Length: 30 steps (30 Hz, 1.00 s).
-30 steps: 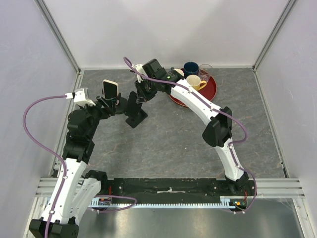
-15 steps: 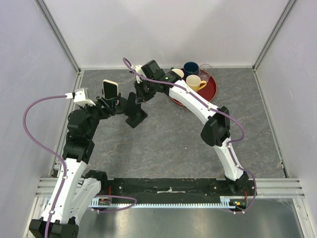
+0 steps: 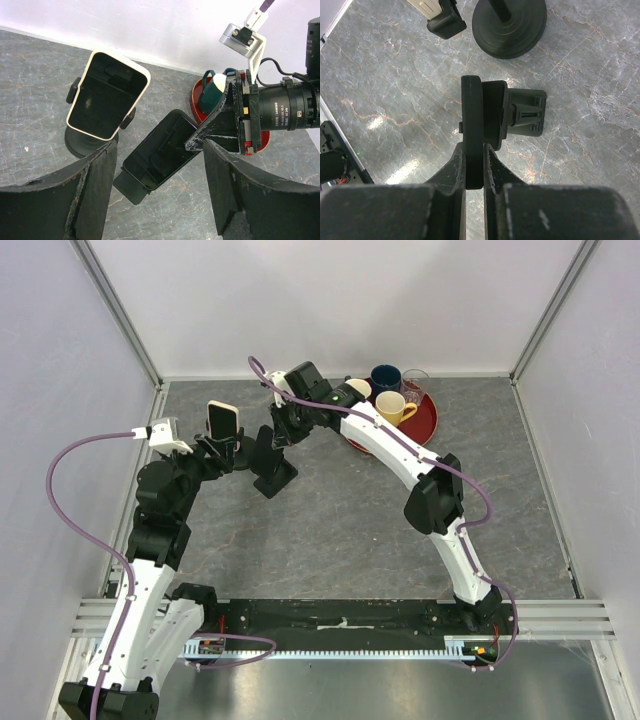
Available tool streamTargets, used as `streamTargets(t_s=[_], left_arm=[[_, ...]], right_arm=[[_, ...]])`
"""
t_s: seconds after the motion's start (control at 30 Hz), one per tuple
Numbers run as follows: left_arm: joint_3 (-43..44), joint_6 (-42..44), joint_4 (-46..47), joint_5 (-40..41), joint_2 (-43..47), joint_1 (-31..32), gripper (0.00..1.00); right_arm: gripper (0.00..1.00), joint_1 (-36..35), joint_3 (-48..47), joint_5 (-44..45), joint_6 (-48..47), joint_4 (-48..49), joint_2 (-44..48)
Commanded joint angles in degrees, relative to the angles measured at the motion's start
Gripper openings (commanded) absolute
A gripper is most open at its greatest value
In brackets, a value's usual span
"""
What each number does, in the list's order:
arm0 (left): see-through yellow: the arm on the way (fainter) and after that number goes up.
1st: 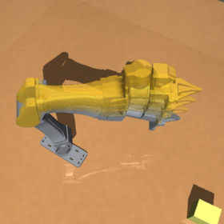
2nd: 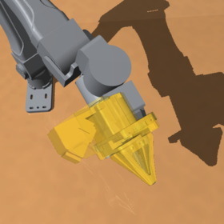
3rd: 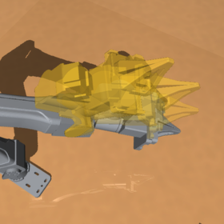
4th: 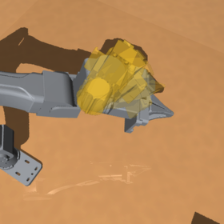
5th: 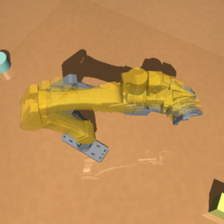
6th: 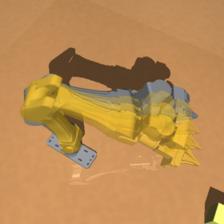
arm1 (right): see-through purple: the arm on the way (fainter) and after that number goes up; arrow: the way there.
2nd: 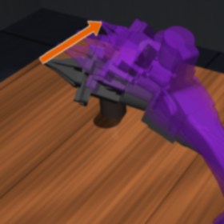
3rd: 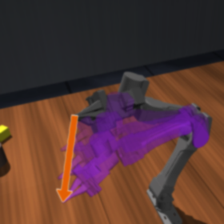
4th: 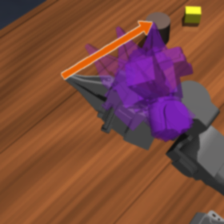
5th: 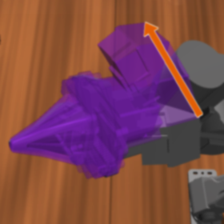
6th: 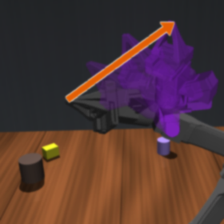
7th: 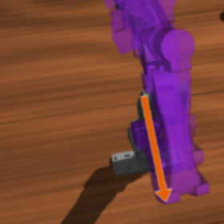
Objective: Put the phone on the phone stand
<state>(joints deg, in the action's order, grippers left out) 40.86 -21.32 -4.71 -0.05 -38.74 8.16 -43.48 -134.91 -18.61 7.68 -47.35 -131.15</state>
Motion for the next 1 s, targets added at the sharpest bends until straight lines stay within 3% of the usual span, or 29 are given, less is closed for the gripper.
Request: streamTargets(t_s=[0.0,0.07,0.17,0.53,0.67,0.97], left_arm=[[0.36,2.07,1.11,0.32,0.33,0.10,0.75],[0.36,1.99,1.11,-0.20,0.33,0.10,0.75],[0.27,1.90,1.11,-1.09,0.25,0.10,0.75],[0.18,1.90,1.28,-1.62,0.25,0.10,0.75],[0.18,1.90,1.37,-1.79,0.25,0.01,0.75],[0.01,1.90,1.46,-2.05,0.25,0.10,0.75]], right_arm=[[0.11,-0.20,-2.81,-1.25,0.32,2.88,-0.16],[0.24,-0.20,-2.64,-0.55,0.14,2.71,0.02],[0.36,-0.20,-2.11,0.33,-0.04,2.71,0.28],[0.73,-0.28,-0.71,2.61,-0.65,2.70,1.60],[0.98,-0.28,1.14,4.90,-1.18,2.70,2.92],[0.98,-0.20,9.38,14.65,-0.74,3.49,11.52]])
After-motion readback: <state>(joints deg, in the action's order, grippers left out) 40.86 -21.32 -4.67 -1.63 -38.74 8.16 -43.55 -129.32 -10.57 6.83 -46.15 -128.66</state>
